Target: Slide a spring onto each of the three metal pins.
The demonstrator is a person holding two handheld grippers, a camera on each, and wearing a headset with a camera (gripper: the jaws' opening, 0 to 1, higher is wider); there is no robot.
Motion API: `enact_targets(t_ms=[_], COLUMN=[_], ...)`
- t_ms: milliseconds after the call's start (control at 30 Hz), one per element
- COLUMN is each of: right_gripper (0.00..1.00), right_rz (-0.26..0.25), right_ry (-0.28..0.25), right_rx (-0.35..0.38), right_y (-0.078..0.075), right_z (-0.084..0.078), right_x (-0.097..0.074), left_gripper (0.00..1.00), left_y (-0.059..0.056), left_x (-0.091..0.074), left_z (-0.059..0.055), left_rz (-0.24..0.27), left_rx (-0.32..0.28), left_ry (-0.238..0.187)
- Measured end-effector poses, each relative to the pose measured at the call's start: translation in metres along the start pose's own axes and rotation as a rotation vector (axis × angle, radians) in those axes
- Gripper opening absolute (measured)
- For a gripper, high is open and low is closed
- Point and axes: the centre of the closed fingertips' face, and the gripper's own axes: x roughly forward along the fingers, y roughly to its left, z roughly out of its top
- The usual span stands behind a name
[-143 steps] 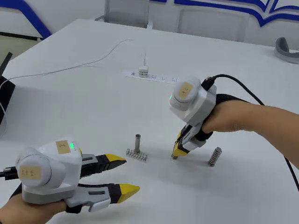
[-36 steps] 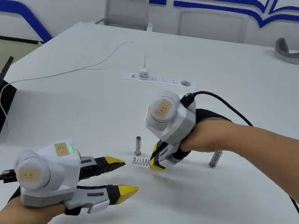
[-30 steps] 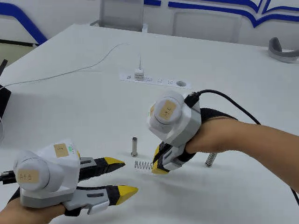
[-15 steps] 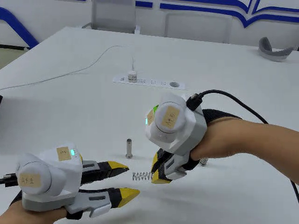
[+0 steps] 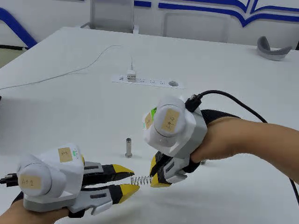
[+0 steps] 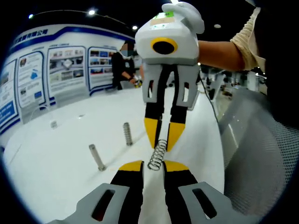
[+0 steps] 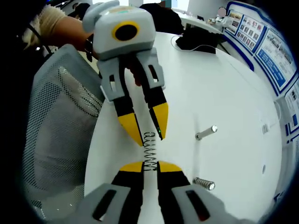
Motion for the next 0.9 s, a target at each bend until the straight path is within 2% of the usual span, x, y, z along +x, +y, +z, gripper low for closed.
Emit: enact_targets(t_ms=[400, 667, 900], right_gripper=[0.12, 0.12, 0.12], right_rz=[-0.005, -0.015, -0.017], right_ry=[-0.012, -0.036, -0.083], right_rx=[-0.028, -0.055, -0.069], right_y=[0.003, 0.003, 0.005], right_z=[0.011, 0.026, 0.045], right_x=[-0.01, -0.018, -0.023], left_gripper=[0.12, 0.12, 0.12], left_y=[-0.003, -0.002, -0.005], left_x=[0.001, 0.0, 0.001], left_z=[-0.002, -0.003, -0.004], left_rz=[-0.008, -0.003, -0.008], left_rx=[0.014, 0.012, 0.014], left_ry=[0.011, 0.017, 0.019])
